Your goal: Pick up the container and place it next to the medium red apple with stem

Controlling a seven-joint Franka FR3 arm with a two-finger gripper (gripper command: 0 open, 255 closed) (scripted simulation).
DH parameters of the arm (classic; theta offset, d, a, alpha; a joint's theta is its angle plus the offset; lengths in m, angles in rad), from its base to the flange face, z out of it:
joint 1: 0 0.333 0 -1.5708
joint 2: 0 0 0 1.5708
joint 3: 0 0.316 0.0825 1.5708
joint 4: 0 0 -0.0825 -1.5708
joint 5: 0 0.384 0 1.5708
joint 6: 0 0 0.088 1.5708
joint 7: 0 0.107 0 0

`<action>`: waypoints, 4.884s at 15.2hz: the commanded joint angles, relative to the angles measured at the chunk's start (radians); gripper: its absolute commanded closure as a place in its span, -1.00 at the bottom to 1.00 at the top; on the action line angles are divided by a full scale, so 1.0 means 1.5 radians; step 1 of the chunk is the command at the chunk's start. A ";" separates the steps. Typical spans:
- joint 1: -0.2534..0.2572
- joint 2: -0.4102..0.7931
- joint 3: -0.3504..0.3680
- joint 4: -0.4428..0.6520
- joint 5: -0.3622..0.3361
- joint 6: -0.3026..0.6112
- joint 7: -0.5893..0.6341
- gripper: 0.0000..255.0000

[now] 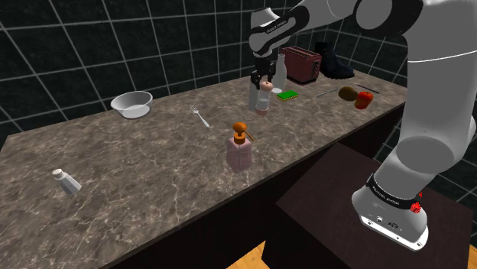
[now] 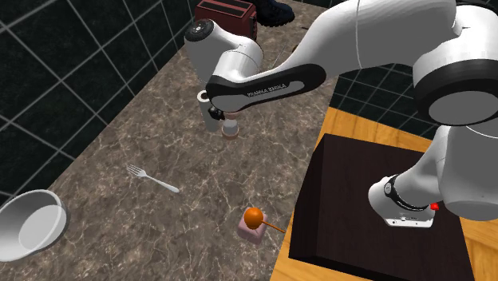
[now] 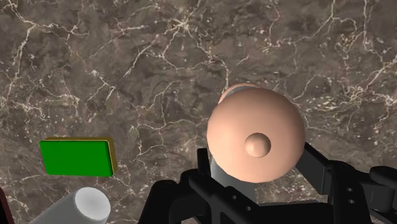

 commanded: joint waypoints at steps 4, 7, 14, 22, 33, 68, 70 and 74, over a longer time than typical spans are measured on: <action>0.000 -0.015 0.000 0.025 0.002 -0.040 -0.007 1.00; 0.000 -0.023 0.000 0.040 0.003 -0.063 -0.010 1.00; 0.001 -0.038 0.000 0.081 0.005 -0.118 -0.018 1.00; 0.001 -0.046 0.001 0.141 0.007 -0.185 -0.027 1.00; 0.002 -0.038 0.000 0.251 0.010 -0.286 -0.042 1.00; -0.211 -0.272 -0.153 -0.016 0.011 -0.195 -0.403 1.00; -0.228 -0.270 -0.168 -0.015 0.015 -0.190 -0.435 1.00; -0.262 -0.258 -0.198 -0.003 0.026 -0.182 -0.499 1.00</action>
